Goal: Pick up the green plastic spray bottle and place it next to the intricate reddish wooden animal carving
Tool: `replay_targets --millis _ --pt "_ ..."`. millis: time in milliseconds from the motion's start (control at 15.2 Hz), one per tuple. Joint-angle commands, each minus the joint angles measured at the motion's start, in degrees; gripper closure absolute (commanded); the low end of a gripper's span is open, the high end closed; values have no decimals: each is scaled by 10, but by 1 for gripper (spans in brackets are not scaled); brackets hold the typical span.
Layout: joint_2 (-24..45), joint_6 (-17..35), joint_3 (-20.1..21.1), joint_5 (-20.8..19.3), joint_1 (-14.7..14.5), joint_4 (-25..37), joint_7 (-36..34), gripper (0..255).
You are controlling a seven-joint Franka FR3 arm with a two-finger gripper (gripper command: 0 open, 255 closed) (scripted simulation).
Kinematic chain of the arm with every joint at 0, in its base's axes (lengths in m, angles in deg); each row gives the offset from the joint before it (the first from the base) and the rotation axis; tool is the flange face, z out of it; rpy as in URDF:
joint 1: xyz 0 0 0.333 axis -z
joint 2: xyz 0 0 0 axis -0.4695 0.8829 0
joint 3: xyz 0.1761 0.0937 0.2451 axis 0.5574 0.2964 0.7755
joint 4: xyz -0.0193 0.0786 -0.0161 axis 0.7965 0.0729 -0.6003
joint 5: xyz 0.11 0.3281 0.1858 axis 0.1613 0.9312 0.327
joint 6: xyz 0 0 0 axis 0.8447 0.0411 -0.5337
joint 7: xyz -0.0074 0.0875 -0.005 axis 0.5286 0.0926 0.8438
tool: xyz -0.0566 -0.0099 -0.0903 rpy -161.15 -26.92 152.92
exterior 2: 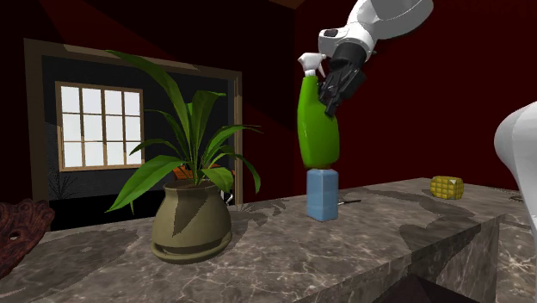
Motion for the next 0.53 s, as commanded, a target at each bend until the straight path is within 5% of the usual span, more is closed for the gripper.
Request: replay_targets --millis 0,462 --pt "0 -14 6 3 -2 15 -5 255" --pt "8 -58 21 16 -11 69 -21 255"
